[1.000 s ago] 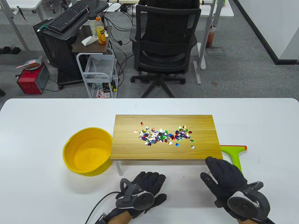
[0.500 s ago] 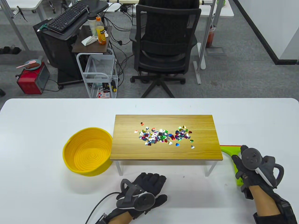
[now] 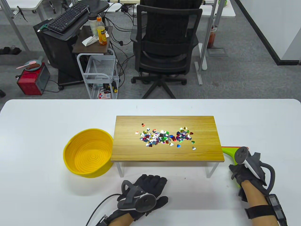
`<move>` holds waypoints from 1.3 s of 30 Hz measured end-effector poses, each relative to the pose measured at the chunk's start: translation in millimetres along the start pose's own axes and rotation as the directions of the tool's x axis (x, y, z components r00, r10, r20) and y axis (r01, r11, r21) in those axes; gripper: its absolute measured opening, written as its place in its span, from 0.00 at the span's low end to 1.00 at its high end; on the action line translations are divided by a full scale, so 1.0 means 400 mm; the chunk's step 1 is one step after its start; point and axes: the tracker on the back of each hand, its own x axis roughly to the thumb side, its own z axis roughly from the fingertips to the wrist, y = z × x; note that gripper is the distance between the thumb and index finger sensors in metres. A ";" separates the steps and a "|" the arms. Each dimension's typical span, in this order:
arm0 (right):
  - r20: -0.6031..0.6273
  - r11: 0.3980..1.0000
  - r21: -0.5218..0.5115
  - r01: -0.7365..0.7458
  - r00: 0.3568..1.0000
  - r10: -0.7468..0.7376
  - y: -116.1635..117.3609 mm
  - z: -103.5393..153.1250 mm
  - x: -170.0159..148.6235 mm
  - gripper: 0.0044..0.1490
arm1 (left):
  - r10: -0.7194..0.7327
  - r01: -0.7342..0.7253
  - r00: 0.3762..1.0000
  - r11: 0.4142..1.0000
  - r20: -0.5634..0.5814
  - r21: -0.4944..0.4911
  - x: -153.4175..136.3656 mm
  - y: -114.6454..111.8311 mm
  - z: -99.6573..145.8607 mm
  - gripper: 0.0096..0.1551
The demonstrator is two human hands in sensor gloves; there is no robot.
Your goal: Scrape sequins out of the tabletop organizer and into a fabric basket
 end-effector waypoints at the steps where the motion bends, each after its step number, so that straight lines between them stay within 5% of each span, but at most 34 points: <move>1: 0.001 1.000 -0.003 -0.006 1.000 0.006 0.002 -0.002 0.002 0.46 | 0.000 0.000 1.000 1.000 0.000 0.000 0.000 0.000 0.000 0.46; 9: 0.003 0.994 -0.099 0.036 0.999 -0.036 -0.035 -0.002 -0.005 0.42 | -0.002 0.002 1.000 1.000 -0.003 0.000 -0.003 0.001 0.000 0.46; 19: 0.136 0.918 -0.349 0.188 0.979 -0.149 -0.284 0.091 -0.019 0.42 | -0.009 0.009 1.000 1.000 -0.001 0.001 -0.003 0.002 -0.001 0.45; 27: 0.442 0.892 -0.388 0.231 0.896 -0.039 -0.411 0.245 0.134 0.42 | -0.022 0.022 1.000 1.000 0.009 -0.001 0.000 0.002 0.000 0.45; 39: 0.612 0.923 -0.374 0.094 0.773 0.169 -0.424 0.318 0.403 0.41 | -0.024 0.024 1.000 1.000 0.014 -0.009 0.007 -0.004 0.000 0.45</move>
